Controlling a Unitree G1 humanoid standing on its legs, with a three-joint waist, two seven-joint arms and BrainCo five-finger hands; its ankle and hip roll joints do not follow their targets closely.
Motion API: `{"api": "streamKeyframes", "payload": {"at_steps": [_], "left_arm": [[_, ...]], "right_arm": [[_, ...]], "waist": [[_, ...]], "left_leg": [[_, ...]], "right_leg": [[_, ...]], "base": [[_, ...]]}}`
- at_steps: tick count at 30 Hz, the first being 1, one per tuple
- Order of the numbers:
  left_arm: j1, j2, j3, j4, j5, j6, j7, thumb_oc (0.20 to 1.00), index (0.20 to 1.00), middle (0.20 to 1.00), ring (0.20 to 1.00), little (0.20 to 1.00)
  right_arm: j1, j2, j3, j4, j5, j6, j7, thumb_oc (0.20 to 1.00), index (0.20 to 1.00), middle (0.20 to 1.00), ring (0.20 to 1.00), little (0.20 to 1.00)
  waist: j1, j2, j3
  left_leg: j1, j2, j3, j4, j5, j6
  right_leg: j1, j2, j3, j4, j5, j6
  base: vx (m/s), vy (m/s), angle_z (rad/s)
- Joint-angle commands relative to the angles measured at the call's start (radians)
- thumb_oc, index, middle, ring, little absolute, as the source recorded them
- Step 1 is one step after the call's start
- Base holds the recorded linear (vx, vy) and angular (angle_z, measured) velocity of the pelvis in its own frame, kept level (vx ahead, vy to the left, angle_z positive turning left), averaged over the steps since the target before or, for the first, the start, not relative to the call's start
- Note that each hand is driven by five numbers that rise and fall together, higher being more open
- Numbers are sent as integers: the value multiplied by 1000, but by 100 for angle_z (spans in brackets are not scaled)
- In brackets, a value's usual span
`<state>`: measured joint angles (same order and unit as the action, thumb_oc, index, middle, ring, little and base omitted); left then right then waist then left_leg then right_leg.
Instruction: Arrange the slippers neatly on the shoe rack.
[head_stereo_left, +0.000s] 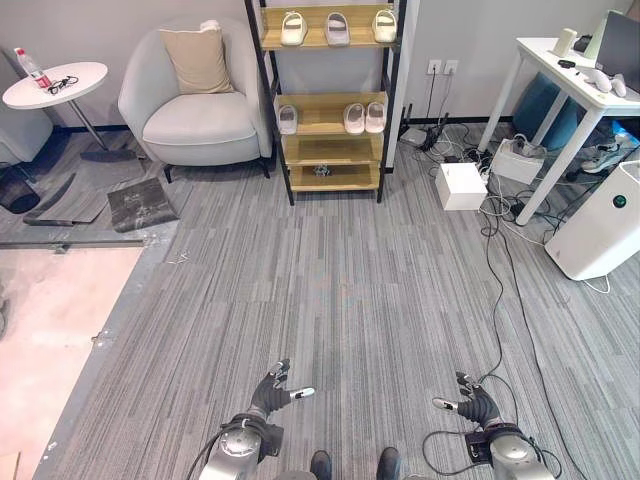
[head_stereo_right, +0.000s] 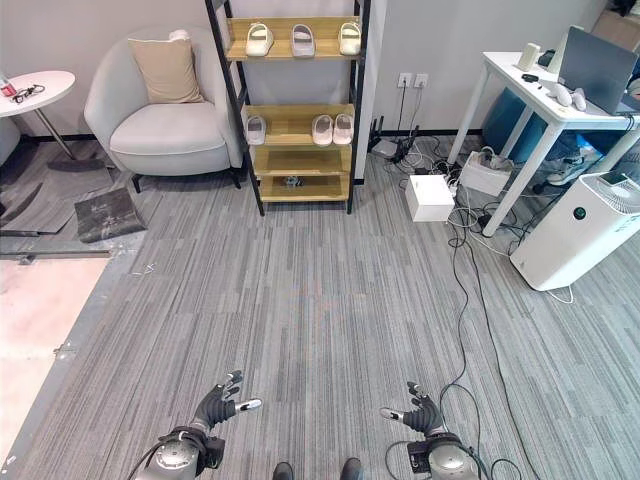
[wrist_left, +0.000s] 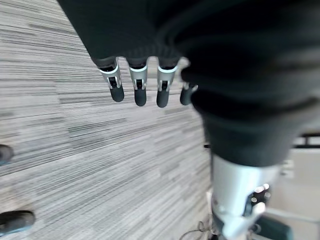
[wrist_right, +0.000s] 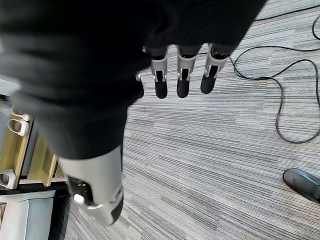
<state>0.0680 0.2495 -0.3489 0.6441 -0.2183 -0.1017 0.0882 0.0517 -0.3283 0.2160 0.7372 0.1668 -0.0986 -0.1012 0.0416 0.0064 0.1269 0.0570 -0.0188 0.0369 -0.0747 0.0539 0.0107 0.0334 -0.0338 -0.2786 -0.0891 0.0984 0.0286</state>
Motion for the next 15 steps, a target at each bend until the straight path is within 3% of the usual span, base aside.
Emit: {"api": "streamKeyframes", "payload": {"at_steps": [1, 15], "left_arm": [[-74, 1, 22, 40, 26, -24, 24, 1000, 1000, 1000, 1000, 1000], [-56, -18, 33, 56, -13, -23, 30, 1000, 1000, 1000, 1000, 1000]], "right_arm": [[-36, -7, 4, -60, -25, -20, -7, 1000, 1000, 1000, 1000, 1000], [-28, 3, 18, -87, -28, -22, -3, 1000, 1000, 1000, 1000, 1000]], "waist": [[17, -37, -13], [13, -34, -11]], "left_leg": [[0, 19, -66, -8, -45, -55], [13, 18, -63, -11, -46, -54]], "right_leg": [[83, -59, -3, 2, -128, 90], [89, -57, -2, 2, -131, 88]], "base": [[0, 0, 0], [0, 0, 0]]}}
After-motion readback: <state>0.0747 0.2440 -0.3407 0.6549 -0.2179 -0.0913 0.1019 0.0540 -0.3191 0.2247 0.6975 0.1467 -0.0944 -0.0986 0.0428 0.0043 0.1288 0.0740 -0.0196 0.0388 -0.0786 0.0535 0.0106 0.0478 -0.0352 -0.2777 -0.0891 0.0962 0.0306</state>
